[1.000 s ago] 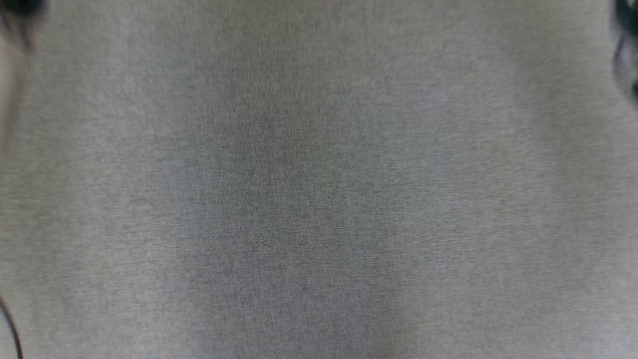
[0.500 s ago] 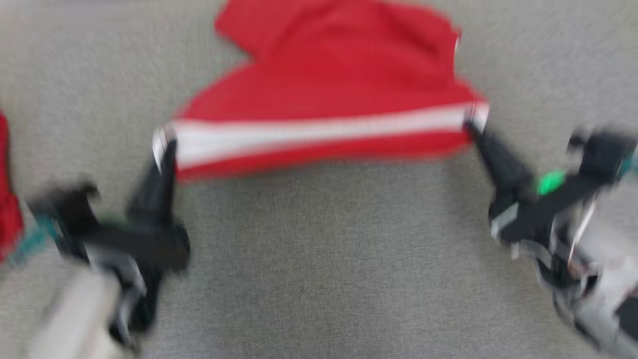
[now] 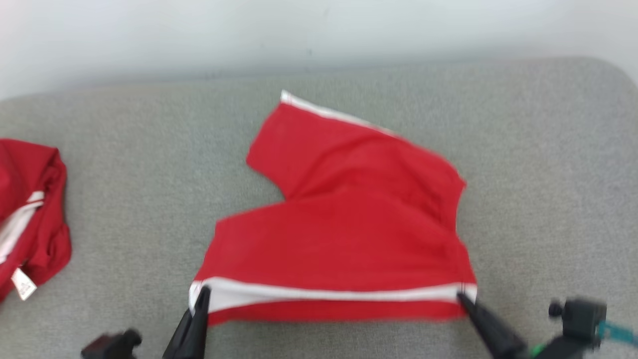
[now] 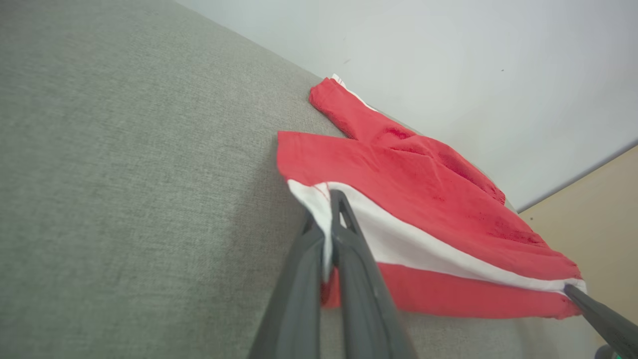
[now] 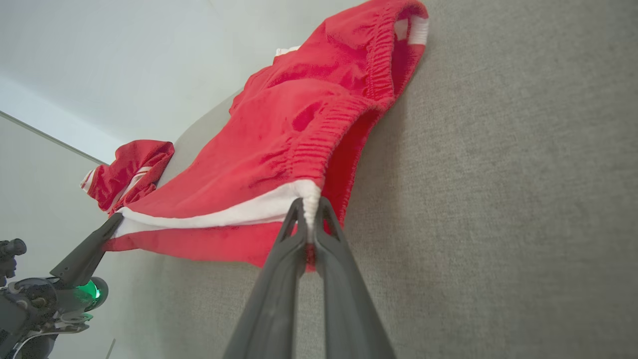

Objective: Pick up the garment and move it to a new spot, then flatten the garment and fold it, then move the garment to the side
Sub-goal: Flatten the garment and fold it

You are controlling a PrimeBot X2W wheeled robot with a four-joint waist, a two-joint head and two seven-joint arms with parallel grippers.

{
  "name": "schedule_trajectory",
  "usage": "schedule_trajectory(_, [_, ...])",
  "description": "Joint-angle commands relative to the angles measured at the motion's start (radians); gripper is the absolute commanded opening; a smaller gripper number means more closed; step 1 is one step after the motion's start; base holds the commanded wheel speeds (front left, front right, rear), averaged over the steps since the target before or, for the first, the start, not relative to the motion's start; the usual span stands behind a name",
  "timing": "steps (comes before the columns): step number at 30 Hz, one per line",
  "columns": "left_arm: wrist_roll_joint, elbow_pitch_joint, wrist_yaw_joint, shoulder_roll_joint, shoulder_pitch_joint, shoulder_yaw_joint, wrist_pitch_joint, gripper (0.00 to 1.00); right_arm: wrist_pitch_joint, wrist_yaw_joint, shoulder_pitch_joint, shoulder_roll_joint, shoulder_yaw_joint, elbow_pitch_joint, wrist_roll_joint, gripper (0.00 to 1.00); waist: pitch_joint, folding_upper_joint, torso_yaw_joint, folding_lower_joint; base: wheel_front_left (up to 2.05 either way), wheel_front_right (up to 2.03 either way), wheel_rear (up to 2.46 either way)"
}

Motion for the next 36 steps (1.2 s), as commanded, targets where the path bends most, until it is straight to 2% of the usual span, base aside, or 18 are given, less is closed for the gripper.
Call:
schedule_trajectory(1, [0.008, -0.007, -0.002, -0.009, 0.034, 0.021, -0.001, 0.0, -0.001, -0.002, 0.038, -0.001, -0.002, -0.013, -0.007, 0.0, -0.048, 0.0003, 0.006, 0.0003, 0.0, 0.0, 0.0])
schedule_trajectory(8, [0.042, -0.041, -0.007, -0.023, 0.157, 0.056, -0.001, 0.0, 0.003, -0.002, 0.168, -0.012, -0.009, -0.064, -0.017, 0.0, -0.075, 0.0003, 0.007, 0.0003, 0.0, 0.0, 0.0])
schedule_trajectory(16, [0.086, -0.042, -0.026, 0.013, 0.097, 0.025, 0.008, 0.0, 0.013, -0.002, 0.153, 0.017, -0.052, -0.083, -0.046, 0.0, -0.073, 0.0003, 0.001, 0.0003, 0.0, 0.0, 0.0])
schedule_trajectory(26, [0.126, -0.008, -0.061, 0.104, -0.241, -0.003, 0.127, 0.0, 0.003, -0.002, 0.004, 0.102, -0.154, -0.069, -0.078, 0.0, 0.051, 0.0003, -0.065, 0.0003, 0.0, 0.0, 0.0])
schedule_trajectory(36, [0.089, 0.182, -0.074, 0.185, -0.696, -0.112, 0.283, 0.0, -0.002, -0.002, -0.191, 0.239, -0.28, -0.012, -0.185, 0.0, 0.257, 0.0003, -0.166, 0.0003, 0.0, 0.0, 0.0])
